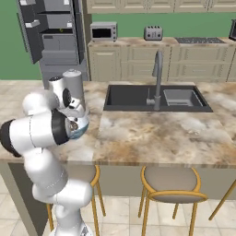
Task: Retrieve the banana and pear from the fridge and place them into the bowl on the dining table.
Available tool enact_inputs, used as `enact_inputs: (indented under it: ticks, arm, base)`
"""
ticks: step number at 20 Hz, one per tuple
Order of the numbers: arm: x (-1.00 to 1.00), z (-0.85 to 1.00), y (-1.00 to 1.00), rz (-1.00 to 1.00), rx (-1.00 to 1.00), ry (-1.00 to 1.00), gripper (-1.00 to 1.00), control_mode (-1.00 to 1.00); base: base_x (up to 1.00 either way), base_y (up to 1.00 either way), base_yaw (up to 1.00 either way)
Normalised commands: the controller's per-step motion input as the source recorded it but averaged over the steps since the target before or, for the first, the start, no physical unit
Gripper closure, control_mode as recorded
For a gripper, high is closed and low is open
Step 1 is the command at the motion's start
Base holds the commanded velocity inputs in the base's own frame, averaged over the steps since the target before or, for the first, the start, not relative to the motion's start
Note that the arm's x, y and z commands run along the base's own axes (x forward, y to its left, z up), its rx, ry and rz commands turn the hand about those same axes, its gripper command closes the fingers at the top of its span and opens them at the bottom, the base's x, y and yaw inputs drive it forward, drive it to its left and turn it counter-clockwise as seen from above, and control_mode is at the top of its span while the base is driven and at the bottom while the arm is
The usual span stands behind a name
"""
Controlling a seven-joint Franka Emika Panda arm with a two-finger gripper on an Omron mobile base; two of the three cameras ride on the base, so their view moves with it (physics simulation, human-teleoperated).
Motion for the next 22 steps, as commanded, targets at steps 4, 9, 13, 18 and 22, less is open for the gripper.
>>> enact_inputs:
  ticks: [4,9,13,18,22]
  arm:
    - [-0.62,0.29,-0.14,-0.07,0.00,-0.16,-1.00,-1.00]
    - [-0.79,0.78,-0.28,-0.04,0.00,-0.20,-1.00,-1.00]
    - [-1.00,1.00,-0.42,0.00,0.00,-0.27,-1.00,-1.00]
    - [-1.00,1.00,-0.33,0.06,0.02,-0.18,-1.00,-1.00]
    - [-1.00,0.97,-0.28,0.25,0.00,-0.09,-1.00,-1.00]
  base:
    - [0.00,0.00,0.00]
    - [0.00,0.00,0.00]
    - [0.00,0.00,0.00]
    - [0.00,0.00,0.00]
    - [0.00,0.00,0.00]
